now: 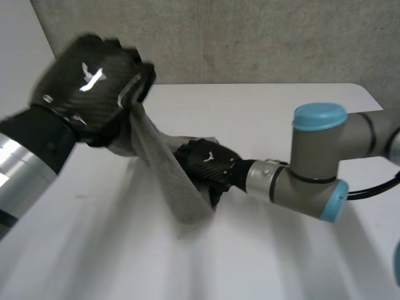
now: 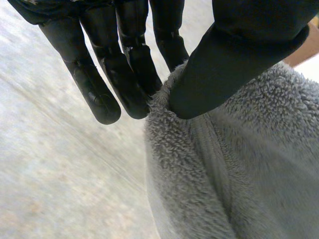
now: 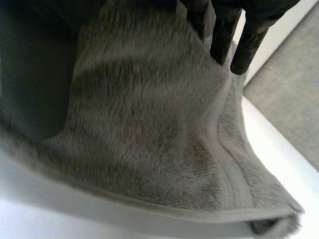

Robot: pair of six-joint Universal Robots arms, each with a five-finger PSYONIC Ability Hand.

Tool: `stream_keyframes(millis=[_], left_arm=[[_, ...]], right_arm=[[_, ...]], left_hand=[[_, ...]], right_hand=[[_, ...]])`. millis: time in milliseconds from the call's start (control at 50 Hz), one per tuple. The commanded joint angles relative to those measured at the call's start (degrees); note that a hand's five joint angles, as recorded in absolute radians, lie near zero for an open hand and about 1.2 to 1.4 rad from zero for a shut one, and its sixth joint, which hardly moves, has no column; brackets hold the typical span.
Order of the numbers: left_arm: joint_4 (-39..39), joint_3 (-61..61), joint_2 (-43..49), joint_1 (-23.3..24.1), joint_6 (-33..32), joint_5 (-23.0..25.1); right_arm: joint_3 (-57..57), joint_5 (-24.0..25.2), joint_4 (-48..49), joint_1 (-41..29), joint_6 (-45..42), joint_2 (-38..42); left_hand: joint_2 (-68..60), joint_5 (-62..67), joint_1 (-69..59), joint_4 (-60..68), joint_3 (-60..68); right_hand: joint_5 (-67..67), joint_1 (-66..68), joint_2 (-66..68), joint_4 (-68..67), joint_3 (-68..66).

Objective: Fold the towel.

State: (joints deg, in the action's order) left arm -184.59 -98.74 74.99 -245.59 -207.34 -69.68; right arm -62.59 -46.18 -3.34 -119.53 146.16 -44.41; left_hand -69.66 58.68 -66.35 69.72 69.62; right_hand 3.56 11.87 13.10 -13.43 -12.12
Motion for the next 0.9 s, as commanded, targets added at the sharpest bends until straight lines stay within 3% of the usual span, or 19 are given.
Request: stream_keyframes(millis=[20,40,60,80,100,120,140,240,360,400,440,540,660,780,800,820,840,880,900], left_arm=[[-0.07,1.88,-2.75,-1.55,4.92,-1.16],[-0.07,1.88,-2.75,-1.56,4.93,-1.16],[-0.16,2.32,-2.75,-2.43,5.62,-2.29],[-0.16,2.32,-2.75,-2.44,5.63,-2.31],[-0.16,2.84,-2.66,-3.39,5.72,-3.26],[-0.16,3.46,-2.66,-4.45,5.81,-3.88],[-0.16,3.46,-2.66,-4.46,5.81,-3.89],[-0.42,4.78,-2.04,-7.18,5.81,-4.15],[-2.27,6.89,0.33,-9.73,5.9,-6.17],[-3.23,6.98,1.12,-9.73,5.9,-6.96],[-4.55,6.98,2.0,-9.73,5.98,-7.93],[-6.4,5.75,7.17,-9.2,7.38,-8.55],[-6.49,5.22,17.35,-7.19,12.12,-8.55],[-6.49,6.19,26.78,-4.98,13.98,-8.72],[-6.49,6.54,29.74,-4.38,13.98,-8.98],[-6.49,6.98,32.03,-3.93,13.98,-9.51],[-6.49,6.98,32.06,-3.93,13.98,-9.51],[-6.57,7.59,35.47,-4.1,14.24,-10.91],[-6.57,7.59,35.48,-4.11,14.25,-10.92]], right_arm=[[2.73,-5.74,1.14,-4.39,-0.09,4.94],[2.82,-7.85,1.93,-5.36,-0.26,5.55],[2.91,-9.61,3.07,-6.15,-0.26,5.82],[2.91,-9.63,3.08,-6.16,-0.26,5.82],[2.91,-11.55,4.91,-6.42,-0.09,5.39],[2.91,-11.56,4.93,-6.42,-0.09,5.38],[3.08,-13.57,6.84,-6.42,0.26,4.08],[3.0,-18.93,9.14,-1.36,5.42,-7.31],[2.65,-20.09,7.83,4.39,10.81,-17.47],[2.03,-20.0,3.37,8.15,10.9,-23.42],[2.03,-20.0,3.34,8.17,10.9,-23.44],[0.37,-19.21,-12.96,13.18,6.7,-30.38],[-3.85,-20.7,-22.83,12.48,-2.35,-28.55],[-4.47,-24.75,-23.99,10.89,-7.21,-21.77],[-4.39,-26.66,-24.08,10.63,-8.08,-19.69],[-4.3,-28.42,-24.08,10.37,-8.95,-17.4],[-4.3,-28.44,-24.08,10.37,-8.96,-17.38],[-4.12,-30.71,-23.55,10.98,-9.58,-14.23],[-4.12,-30.72,-23.55,10.98,-9.58,-14.22]], left_hand=[[-10.34,11.32,-13.65,10.28,10.38],[-10.34,11.32,-13.65,10.28,10.38],[-10.34,11.32,-13.65,10.28,10.38],[-10.34,11.32,-13.65,10.28,10.38],[-10.34,11.32,-13.65,10.28,10.38],[-10.34,11.32,-13.65,10.28,10.38],[-10.34,11.32,-13.65,10.28,10.38],[-10.34,11.32,-13.65,10.28,10.38],[-10.34,11.32,-13.65,10.28,10.38],[-10.34,11.32,-13.65,10.28,10.38],[-10.34,11.32,-13.65,10.28,10.38],[-10.34,11.32,-13.65,10.28,10.38],[-10.34,11.32,-13.65,10.28,10.38],[-10.34,11.32,-13.65,10.28,10.38],[-10.34,11.32,-13.65,10.28,10.38],[-10.34,11.32,-13.65,10.28,10.38],[-10.34,11.32,-13.65,10.28,10.38],[-10.34,11.32,-13.65,10.28,10.38],[-10.34,11.32,-13.65,10.28,10.38]], right_hand=[[1.39,3.08,1.85,-1.52,-2.83],[6.9,8.59,7.36,-7.03,-8.34],[25.11,26.8,25.57,-25.23,-26.55],[25.29,26.98,25.75,-25.41,-26.73],[50.6,52.29,51.06,-50.73,-52.04],[50.86,52.55,51.32,-50.98,-52.3],[66.29,67.98,66.75,-66.41,-67.73],[66.44,68.13,66.9,-66.57,-67.88],[66.44,68.13,66.9,-66.57,-67.88],[66.44,68.13,66.9,-66.57,-67.88],[66.44,68.13,66.9,-66.57,-67.88],[66.44,68.13,66.9,-66.57,-67.88],[66.44,68.13,66.9,-66.57,-67.88],[66.44,68.13,66.9,-66.57,-67.88],[62.34,64.03,62.8,-62.46,-63.78],[46.31,48.0,46.77,-46.44,-47.75],[46.15,47.84,46.61,-46.28,-47.59],[21.52,23.21,21.98,-21.65,-22.96],[21.42,23.11,21.88,-21.55,-22.86]])
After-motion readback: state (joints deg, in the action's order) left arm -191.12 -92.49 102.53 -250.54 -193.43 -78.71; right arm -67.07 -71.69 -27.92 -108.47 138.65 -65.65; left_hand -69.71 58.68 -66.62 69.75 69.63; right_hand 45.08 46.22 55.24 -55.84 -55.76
